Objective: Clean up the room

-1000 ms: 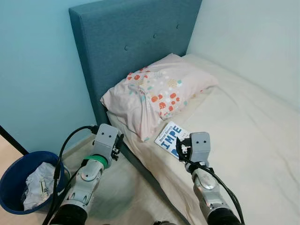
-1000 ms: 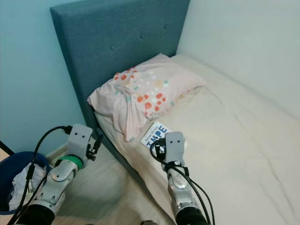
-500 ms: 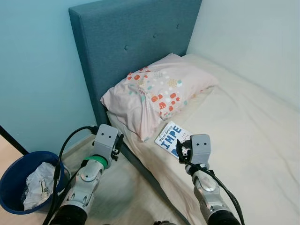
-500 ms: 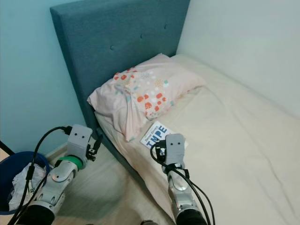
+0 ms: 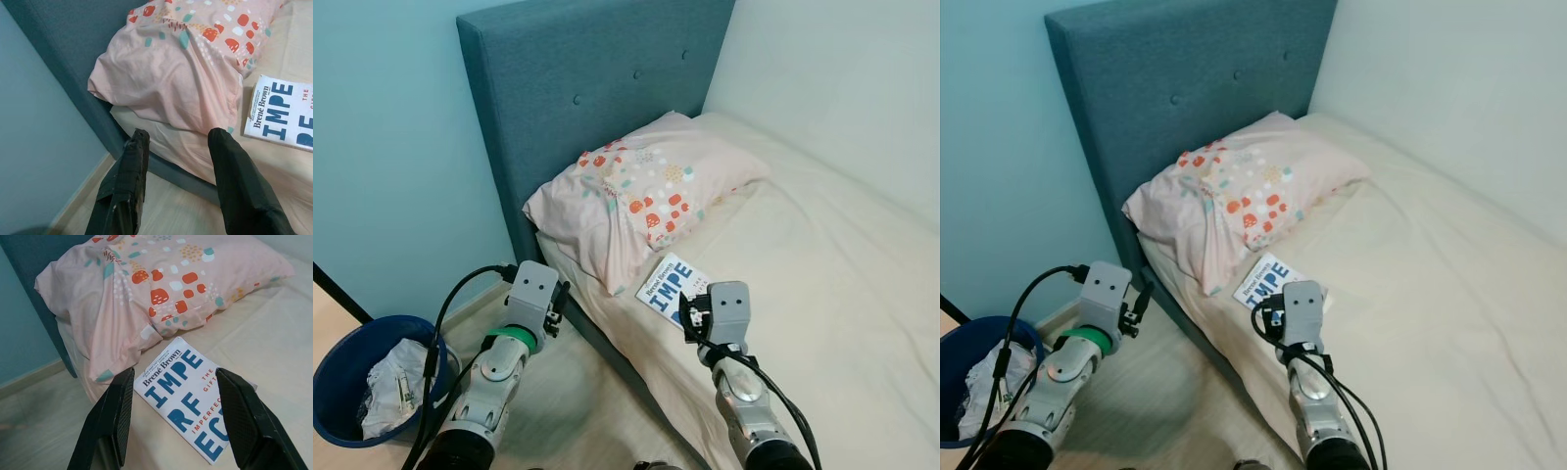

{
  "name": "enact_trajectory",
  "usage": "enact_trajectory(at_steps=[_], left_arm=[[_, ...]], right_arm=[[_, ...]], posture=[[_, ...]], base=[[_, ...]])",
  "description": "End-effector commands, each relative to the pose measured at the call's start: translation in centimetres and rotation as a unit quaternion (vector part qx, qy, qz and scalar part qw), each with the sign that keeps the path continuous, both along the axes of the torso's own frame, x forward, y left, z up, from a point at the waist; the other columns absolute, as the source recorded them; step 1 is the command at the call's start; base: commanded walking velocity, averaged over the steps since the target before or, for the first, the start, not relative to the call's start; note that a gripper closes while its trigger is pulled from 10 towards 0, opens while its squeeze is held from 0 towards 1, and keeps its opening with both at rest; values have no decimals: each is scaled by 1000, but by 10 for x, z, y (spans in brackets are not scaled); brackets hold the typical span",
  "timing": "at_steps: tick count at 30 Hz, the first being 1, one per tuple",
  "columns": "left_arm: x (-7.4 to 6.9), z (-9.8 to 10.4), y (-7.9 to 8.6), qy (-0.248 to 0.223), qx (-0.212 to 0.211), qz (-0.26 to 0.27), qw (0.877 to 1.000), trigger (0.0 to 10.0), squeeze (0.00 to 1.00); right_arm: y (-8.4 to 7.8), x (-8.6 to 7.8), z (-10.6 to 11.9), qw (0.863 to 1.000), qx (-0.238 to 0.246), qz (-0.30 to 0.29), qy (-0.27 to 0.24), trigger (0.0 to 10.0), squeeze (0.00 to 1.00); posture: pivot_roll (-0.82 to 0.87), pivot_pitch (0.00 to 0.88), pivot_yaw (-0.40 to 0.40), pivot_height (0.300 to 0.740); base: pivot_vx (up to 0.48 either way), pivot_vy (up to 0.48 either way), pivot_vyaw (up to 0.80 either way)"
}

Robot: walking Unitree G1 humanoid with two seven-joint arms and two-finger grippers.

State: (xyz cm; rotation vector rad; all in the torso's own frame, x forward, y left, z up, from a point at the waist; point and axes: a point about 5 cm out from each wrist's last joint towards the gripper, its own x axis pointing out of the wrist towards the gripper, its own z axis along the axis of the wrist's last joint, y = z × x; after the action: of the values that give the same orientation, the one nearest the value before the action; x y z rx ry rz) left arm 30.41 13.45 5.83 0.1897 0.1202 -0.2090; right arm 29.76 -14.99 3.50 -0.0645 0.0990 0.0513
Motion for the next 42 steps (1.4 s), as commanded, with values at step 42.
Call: enact_trajectory(at_steps=[42], left_arm=[[-6,-8,-2,12,0,-3,1000,10000,0]], right_arm=[[-4,-8,-9,1000,-2,-2,14,10000,0]], posture=[[10,49,15,740]], base=[[0,0,0]])
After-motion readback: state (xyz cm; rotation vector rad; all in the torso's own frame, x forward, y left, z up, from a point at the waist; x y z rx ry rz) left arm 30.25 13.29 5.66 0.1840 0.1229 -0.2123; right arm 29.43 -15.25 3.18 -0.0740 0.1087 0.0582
